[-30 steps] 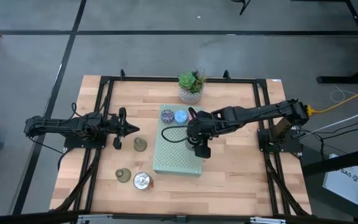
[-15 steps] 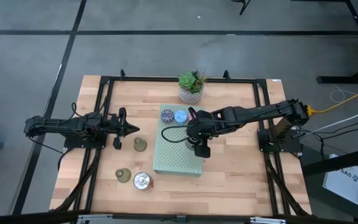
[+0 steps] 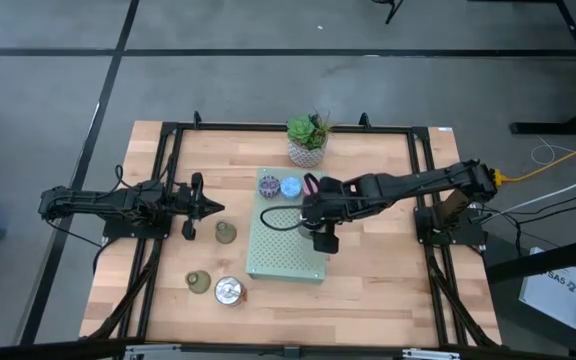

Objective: Pick & Place candle stick holders
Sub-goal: Put the right silver scented candle on the shelf, then put the silver scented candle on the shelf

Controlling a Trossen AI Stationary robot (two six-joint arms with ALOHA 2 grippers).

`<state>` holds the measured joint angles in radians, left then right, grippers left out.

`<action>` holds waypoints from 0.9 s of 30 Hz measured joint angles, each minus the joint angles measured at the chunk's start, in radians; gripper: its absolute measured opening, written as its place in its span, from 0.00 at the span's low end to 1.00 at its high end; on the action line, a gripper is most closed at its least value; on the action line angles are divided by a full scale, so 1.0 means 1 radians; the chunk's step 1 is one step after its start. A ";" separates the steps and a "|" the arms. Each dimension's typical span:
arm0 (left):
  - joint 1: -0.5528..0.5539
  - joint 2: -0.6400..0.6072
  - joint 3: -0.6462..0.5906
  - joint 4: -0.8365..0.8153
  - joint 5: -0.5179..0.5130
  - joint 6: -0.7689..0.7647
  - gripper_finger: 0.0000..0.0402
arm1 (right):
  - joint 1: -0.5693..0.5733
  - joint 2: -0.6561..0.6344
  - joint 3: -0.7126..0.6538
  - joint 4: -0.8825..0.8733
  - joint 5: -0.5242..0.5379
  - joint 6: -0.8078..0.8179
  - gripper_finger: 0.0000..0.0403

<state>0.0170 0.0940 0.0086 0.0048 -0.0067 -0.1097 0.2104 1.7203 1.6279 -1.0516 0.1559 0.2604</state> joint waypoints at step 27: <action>0.000 0.000 0.000 0.000 0.000 0.000 0.02 | 0.081 -0.089 -0.001 -0.187 -0.002 0.205 0.99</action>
<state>0.0167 0.0944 0.0086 0.0051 -0.0067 -0.1097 0.2911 1.6315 1.6272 -1.2383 0.1539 0.4655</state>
